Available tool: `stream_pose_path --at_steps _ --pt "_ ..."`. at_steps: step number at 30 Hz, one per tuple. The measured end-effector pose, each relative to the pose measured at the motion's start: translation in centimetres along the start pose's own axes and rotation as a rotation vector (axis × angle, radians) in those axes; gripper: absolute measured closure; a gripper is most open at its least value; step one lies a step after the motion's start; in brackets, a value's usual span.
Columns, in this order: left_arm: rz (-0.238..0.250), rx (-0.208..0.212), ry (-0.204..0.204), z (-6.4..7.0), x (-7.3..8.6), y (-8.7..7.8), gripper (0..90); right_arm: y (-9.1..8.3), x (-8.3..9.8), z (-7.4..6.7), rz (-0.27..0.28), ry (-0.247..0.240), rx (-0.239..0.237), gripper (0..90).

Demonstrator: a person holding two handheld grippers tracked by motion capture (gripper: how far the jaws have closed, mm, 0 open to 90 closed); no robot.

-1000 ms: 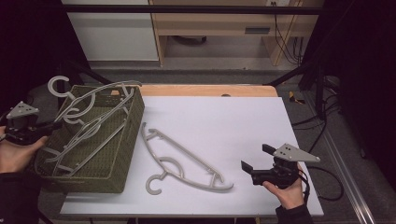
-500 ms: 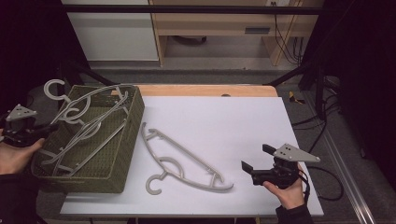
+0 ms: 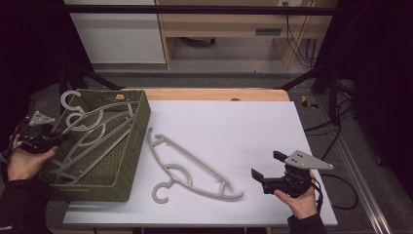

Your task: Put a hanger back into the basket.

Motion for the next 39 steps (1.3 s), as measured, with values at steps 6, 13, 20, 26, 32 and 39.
stream_pose_path --at_steps 6,13,20,26,32,39 --pt "-0.053 0.02 -0.053 -0.2 0.8 0.9 81.1 0.0 0.0 0.0 -0.001 0.0 -0.002 3.7" --pt "-0.123 0.017 -0.079 0.1 1.1 1.8 73.5 0.1 0.0 -0.1 -0.005 -0.01 -0.007 3.8" --pt "-0.102 0.03 -0.094 0.1 1.5 1.1 69.0 0.1 0.0 -0.1 -0.004 -0.013 -0.008 3.9" --pt "-0.067 0.028 -0.096 0.3 2.0 0.2 63.5 0.3 -0.1 -0.3 -0.008 -0.011 -0.011 4.2" --pt "0.007 0.051 -0.132 0.4 1.9 -1.3 61.6 0.4 -0.1 -0.3 -0.012 -0.012 -0.013 4.2" --pt "0.167 0.12 -0.094 3.4 0.6 -3.6 54.4 0.4 -0.5 -0.4 -0.003 -0.014 -0.017 4.3"
Point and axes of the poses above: each handheld gripper's, and its own axes: y roughly forward along the jaws, x roughly out of its underside, z roughly to its right, the point moved 1 cm from there along y, roughly forward along the jaws, and after that the axes turned 3 degrees about z, right-handed, at the moved point
